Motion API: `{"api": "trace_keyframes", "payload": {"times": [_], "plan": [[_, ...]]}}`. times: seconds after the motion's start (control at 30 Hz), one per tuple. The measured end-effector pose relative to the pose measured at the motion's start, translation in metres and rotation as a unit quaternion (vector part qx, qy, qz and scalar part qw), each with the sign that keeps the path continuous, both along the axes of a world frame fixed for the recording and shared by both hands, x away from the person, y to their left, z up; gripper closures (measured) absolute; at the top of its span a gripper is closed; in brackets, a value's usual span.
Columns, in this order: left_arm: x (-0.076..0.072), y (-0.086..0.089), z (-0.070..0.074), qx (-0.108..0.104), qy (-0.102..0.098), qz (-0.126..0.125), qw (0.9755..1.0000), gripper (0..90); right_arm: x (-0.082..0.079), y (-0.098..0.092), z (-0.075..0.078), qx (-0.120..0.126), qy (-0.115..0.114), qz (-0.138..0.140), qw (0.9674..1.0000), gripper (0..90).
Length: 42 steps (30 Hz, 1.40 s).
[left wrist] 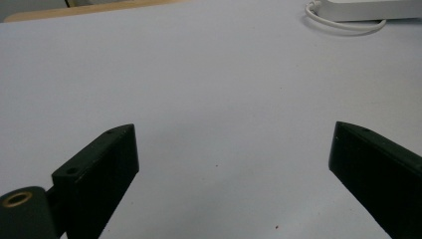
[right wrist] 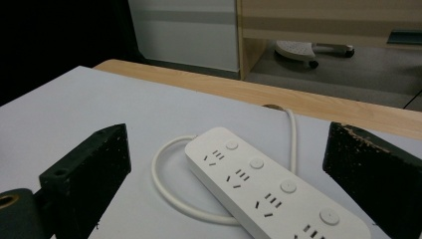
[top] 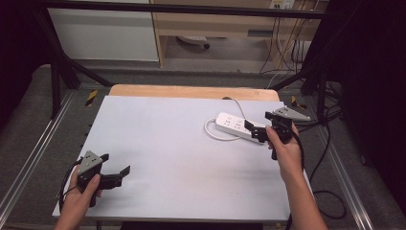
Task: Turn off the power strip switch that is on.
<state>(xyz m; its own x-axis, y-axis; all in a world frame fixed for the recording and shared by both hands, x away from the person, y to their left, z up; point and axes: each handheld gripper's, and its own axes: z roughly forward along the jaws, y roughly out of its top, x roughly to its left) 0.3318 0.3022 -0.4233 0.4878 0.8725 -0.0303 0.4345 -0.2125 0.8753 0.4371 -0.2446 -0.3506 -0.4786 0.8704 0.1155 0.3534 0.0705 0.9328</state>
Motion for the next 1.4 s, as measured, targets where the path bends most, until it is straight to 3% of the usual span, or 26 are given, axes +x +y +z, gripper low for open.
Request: {"api": "trace_keyframes", "payload": {"times": [0.27, 0.57, 1.07, 1.4], "plan": [[0.0, 0.0, 0.0, -0.002, 0.0, 0.001, 1.0, 5.3, -0.022, -0.007, -0.005, -0.006, -0.02, 0.003, 0.9998, 5.3], [0.0, 0.001, 0.0, -0.004, -0.001, 0.004, 1.0, 5.3, -0.044, -0.012, -0.012, -0.009, -0.024, 0.001, 0.9997, 5.1], [-0.001, 0.002, 0.001, -0.008, -0.001, 0.006, 0.9999, 5.2, -0.073, -0.022, -0.03, -0.013, -0.014, -0.005, 0.9998, 5.1], [-0.001, 0.003, 0.002, -0.01, -0.001, 0.006, 0.9999, 5.3, -0.093, -0.027, -0.056, -0.027, 0.011, -0.005, 0.9996, 5.0]]}}
